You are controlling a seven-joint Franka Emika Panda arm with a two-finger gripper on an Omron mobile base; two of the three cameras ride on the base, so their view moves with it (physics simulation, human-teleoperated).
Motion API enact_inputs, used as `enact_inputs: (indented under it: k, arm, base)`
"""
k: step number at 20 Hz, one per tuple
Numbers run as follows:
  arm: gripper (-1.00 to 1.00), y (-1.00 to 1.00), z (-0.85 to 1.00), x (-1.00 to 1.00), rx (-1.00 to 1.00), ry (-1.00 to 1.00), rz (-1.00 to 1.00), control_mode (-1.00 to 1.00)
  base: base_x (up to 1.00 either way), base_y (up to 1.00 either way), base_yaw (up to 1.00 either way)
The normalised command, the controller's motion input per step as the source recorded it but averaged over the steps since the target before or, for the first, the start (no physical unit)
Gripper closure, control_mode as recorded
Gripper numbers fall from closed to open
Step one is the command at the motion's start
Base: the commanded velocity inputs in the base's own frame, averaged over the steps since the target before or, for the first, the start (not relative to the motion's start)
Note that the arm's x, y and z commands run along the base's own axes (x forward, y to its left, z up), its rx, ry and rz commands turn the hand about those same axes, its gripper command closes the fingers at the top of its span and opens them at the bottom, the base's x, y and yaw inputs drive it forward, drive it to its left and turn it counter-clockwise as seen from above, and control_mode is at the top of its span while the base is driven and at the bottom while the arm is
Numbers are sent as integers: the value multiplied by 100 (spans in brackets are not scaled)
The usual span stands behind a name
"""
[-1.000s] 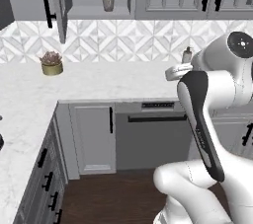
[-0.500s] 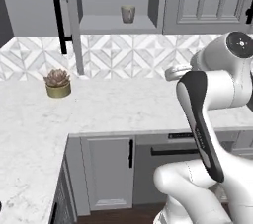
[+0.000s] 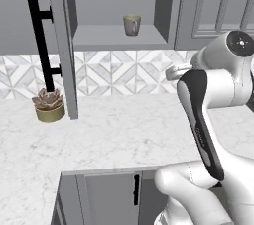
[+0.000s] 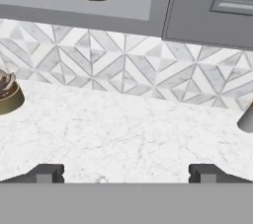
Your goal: Gather all objects into one cabinet and sort the glasses and bowls to opposite sides.
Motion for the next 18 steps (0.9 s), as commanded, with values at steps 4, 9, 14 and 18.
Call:
enact_inputs:
  k: [4,9,14,18]
  arm:
    - [-100,6,-5,0,0,0,0,-100]
    - [-100,28,7,12,3,-22,0,-100]
    - [-100,33,34,60,3,-18,0,-100]
    - [-100,6,0,26,0,7,6,-100]
  base:
    - [0,0,0]
    - [0,0,0]
    - [0,0,0]
    - [0,0,0]
